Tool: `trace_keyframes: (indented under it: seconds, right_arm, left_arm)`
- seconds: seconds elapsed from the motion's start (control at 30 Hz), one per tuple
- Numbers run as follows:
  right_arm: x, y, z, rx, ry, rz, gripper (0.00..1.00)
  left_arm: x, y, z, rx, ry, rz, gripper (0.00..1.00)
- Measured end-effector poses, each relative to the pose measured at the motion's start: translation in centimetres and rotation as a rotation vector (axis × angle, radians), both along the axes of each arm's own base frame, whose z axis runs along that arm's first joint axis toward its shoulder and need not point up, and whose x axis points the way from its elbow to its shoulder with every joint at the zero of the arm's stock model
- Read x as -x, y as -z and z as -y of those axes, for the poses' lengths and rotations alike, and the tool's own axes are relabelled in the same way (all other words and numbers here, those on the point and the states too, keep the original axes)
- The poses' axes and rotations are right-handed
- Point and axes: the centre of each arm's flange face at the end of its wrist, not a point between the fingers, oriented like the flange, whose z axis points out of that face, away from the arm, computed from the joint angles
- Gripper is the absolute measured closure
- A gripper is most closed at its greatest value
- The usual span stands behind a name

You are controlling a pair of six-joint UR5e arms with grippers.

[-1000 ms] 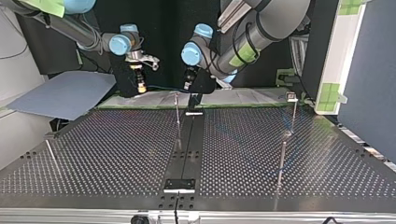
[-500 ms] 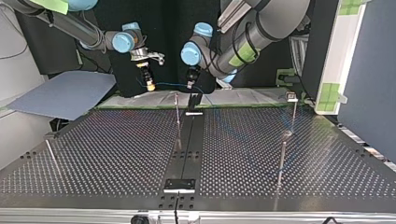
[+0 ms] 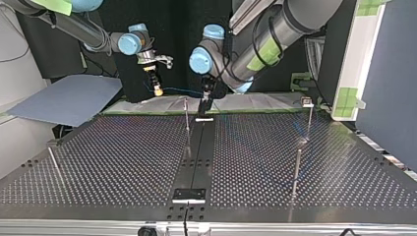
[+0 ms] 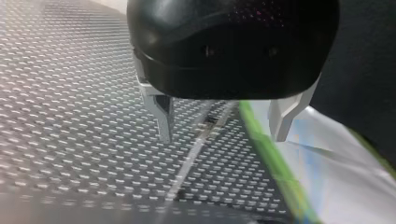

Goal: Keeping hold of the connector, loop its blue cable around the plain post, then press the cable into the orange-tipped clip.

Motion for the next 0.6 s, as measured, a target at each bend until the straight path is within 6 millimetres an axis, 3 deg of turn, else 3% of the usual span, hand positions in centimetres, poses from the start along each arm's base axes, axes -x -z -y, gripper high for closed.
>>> trace_keyframes:
  seconds: [0.27,0.6]
  right_arm:
    - [0.0,-0.1,0.1,0.003,-0.002,0.006,1.0]
    - [-0.1,-0.4,0.5,0.035,-0.024,0.029,1.0]
  left_arm:
    - [-1.5,-5.9,1.3,-0.033,0.004,0.06,0.0]
    - [-4.0,-9.5,1.6,-0.075,-0.011,0.071,0.0]
